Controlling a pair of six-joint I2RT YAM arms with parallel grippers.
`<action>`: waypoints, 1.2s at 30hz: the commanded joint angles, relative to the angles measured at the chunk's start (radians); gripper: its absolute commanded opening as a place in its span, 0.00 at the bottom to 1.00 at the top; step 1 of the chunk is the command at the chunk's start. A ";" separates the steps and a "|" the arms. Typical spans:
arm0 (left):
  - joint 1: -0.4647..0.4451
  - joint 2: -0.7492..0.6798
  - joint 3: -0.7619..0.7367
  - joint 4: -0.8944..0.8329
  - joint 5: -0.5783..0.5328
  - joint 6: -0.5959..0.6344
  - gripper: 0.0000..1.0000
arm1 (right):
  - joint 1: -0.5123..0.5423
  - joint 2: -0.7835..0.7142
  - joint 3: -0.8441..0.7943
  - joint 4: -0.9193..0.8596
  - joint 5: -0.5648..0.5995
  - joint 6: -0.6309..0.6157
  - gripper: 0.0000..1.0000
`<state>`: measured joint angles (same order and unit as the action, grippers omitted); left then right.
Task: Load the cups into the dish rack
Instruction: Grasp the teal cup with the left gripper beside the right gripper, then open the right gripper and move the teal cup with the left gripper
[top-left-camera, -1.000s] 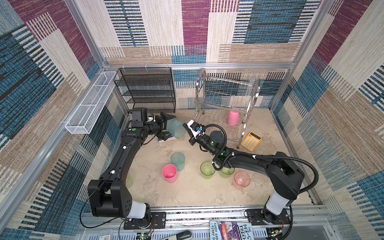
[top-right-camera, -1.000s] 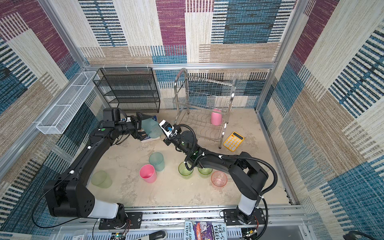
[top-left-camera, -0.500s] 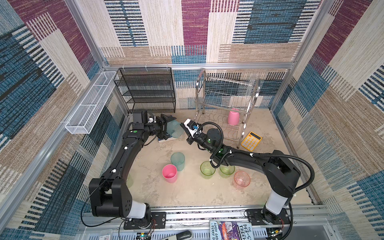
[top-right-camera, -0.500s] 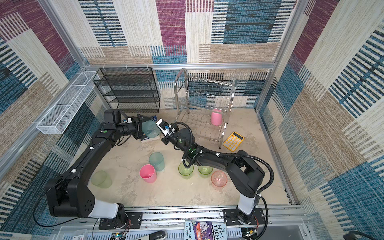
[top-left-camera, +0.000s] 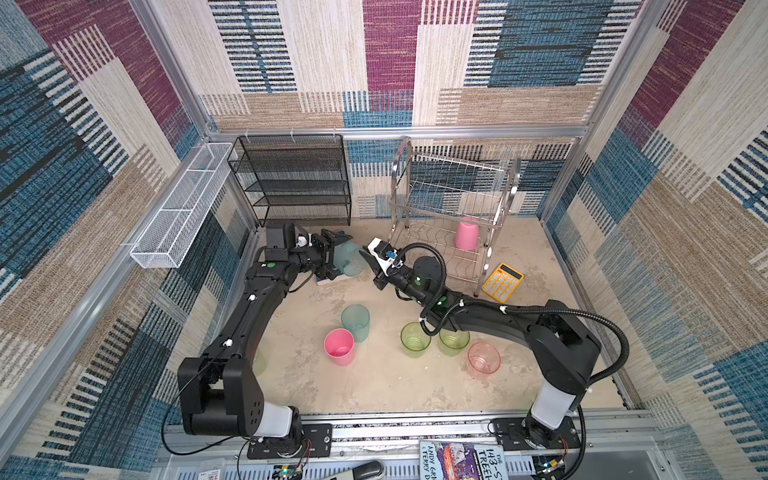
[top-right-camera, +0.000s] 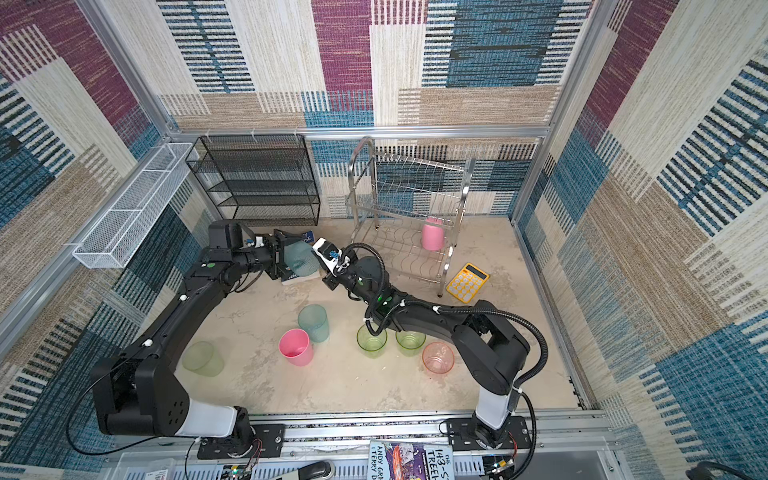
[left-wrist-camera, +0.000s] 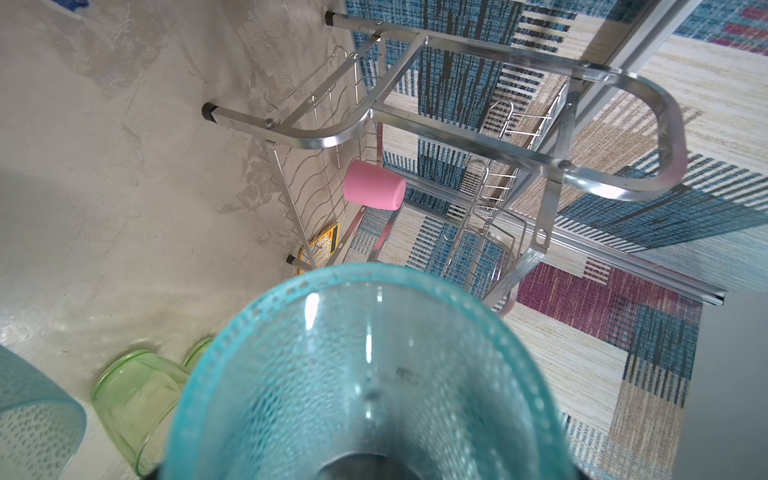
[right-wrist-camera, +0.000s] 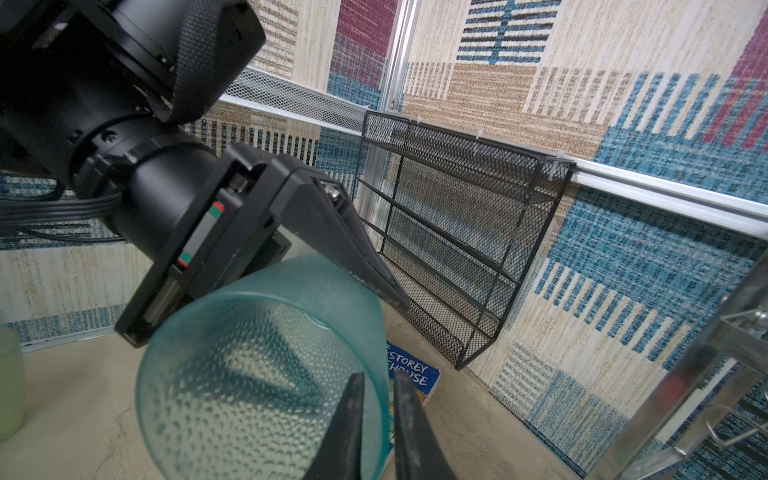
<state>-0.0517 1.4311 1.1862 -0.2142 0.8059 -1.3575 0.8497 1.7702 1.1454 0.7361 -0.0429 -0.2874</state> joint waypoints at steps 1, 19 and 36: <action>0.001 -0.012 -0.027 0.113 -0.020 0.019 0.69 | 0.000 -0.011 0.006 0.006 -0.013 0.014 0.25; -0.054 -0.008 -0.076 0.163 -0.312 0.340 0.66 | 0.000 -0.267 -0.165 -0.380 0.129 0.256 0.52; -0.394 0.040 -0.257 0.641 -0.602 0.690 0.66 | -0.093 -0.506 -0.284 -0.868 0.251 0.634 0.53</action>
<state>-0.4133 1.4574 0.9482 0.2516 0.2699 -0.7841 0.7715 1.2984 0.8825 -0.0788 0.1936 0.2646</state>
